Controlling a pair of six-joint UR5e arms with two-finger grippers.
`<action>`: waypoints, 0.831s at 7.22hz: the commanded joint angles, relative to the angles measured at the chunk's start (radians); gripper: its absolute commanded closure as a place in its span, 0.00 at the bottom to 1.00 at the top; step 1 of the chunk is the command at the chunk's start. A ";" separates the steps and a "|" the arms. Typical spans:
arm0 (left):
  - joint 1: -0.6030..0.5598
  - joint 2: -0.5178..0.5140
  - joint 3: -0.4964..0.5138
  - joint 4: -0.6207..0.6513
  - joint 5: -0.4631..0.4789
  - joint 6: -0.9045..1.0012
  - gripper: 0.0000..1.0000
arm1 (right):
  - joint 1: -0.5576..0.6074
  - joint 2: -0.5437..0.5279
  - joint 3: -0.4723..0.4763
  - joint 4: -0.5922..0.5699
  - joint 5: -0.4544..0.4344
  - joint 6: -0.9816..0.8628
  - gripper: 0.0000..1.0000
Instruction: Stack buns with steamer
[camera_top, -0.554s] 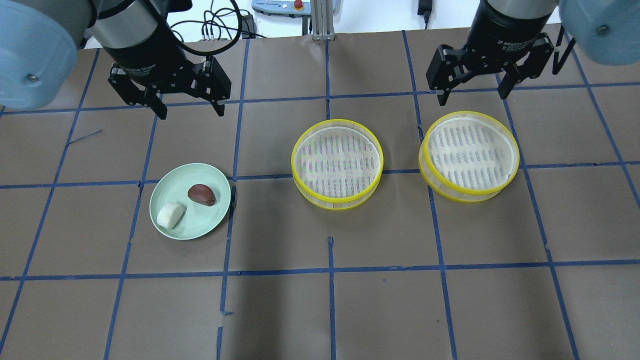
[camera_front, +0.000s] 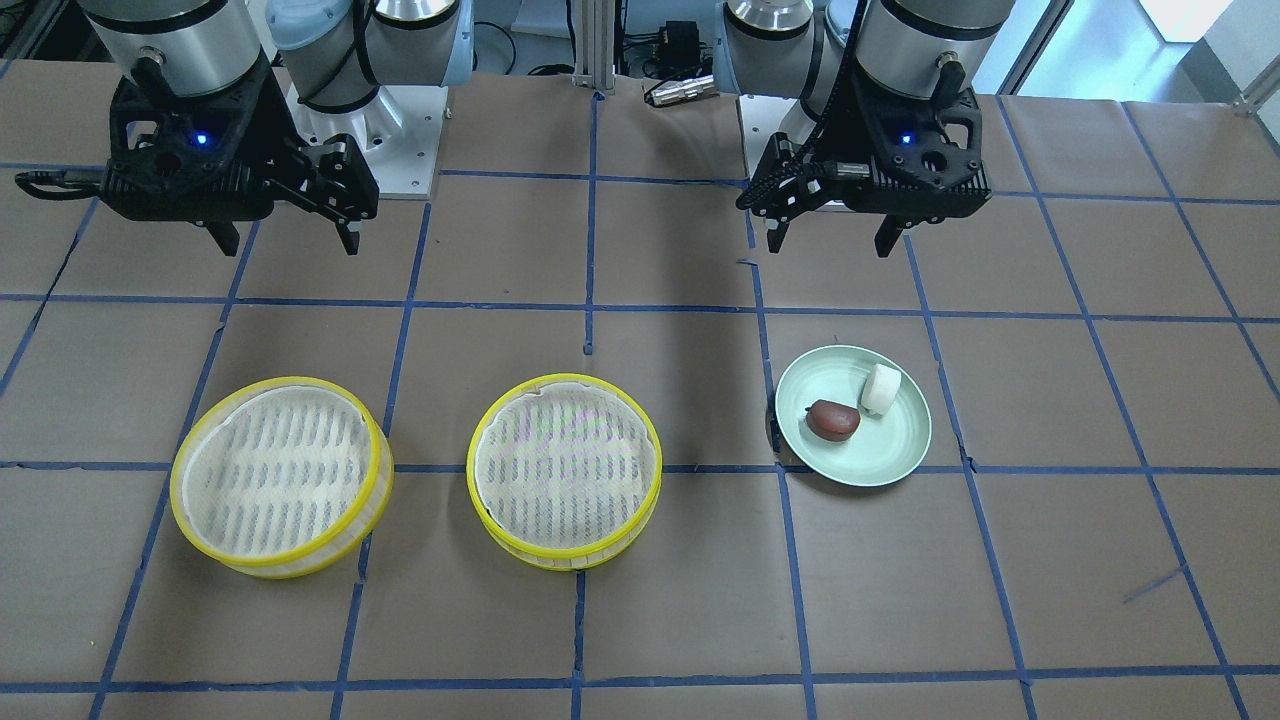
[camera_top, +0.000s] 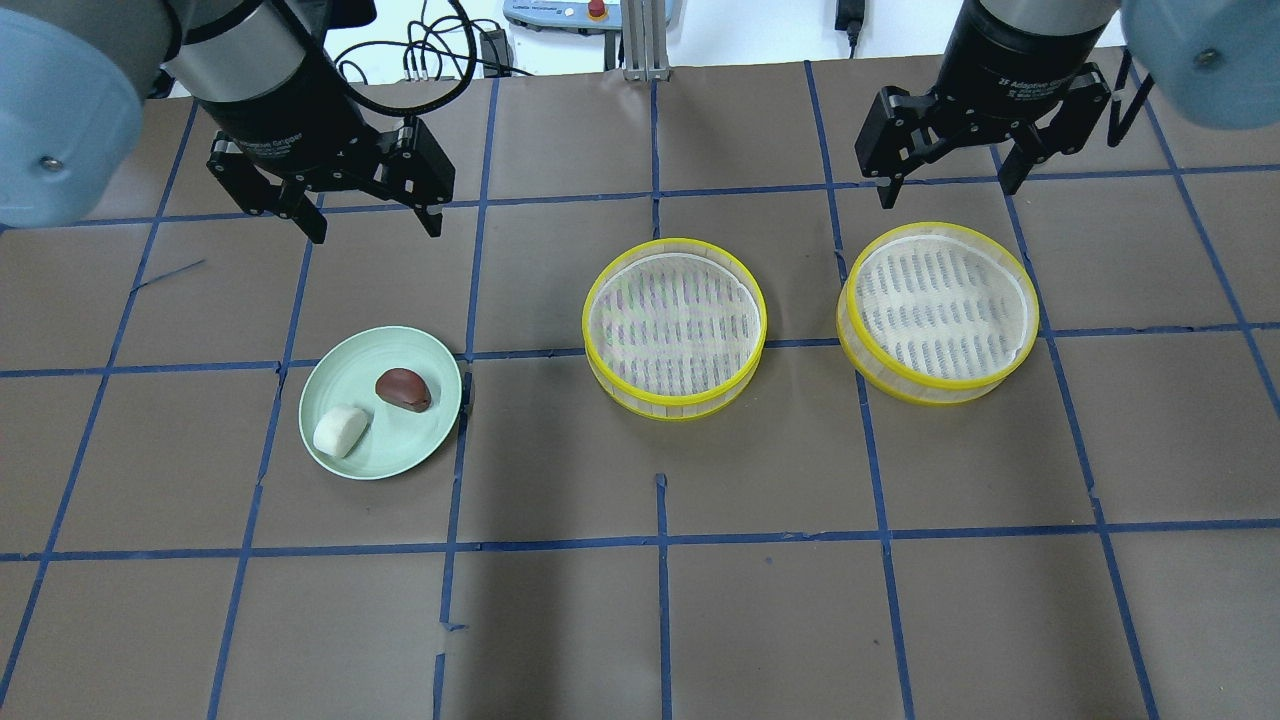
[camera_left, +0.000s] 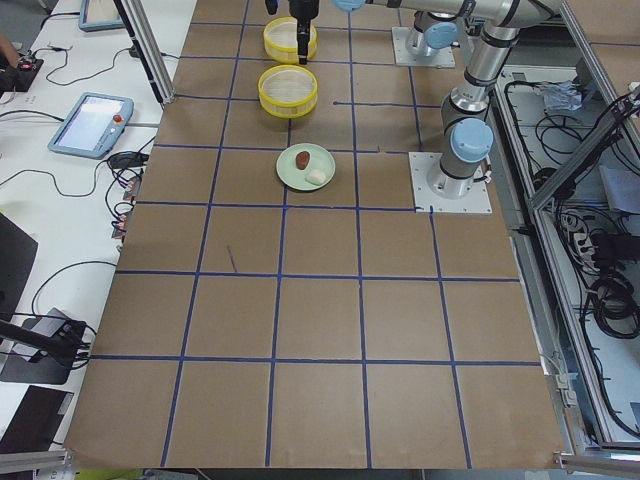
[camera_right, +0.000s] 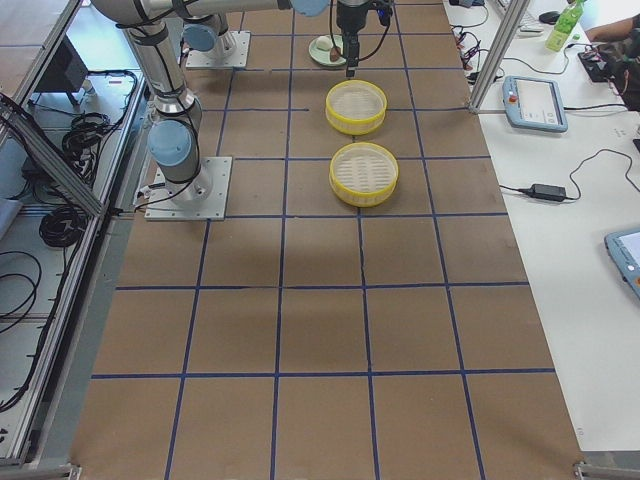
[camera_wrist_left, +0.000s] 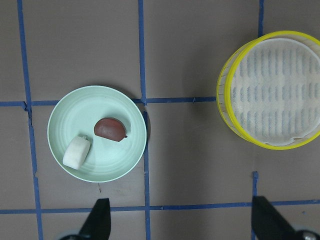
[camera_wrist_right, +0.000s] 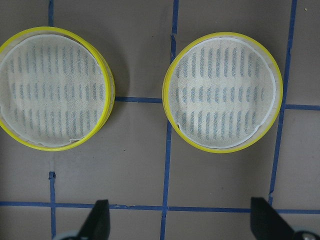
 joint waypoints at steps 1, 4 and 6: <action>0.065 -0.003 -0.047 -0.003 -0.002 0.035 0.00 | -0.080 0.012 0.022 -0.007 0.000 -0.071 0.00; 0.197 -0.073 -0.304 0.186 0.103 0.321 0.00 | -0.216 0.076 0.086 -0.133 0.000 -0.182 0.00; 0.213 -0.162 -0.360 0.258 0.122 0.443 0.01 | -0.299 0.127 0.221 -0.348 0.000 -0.263 0.01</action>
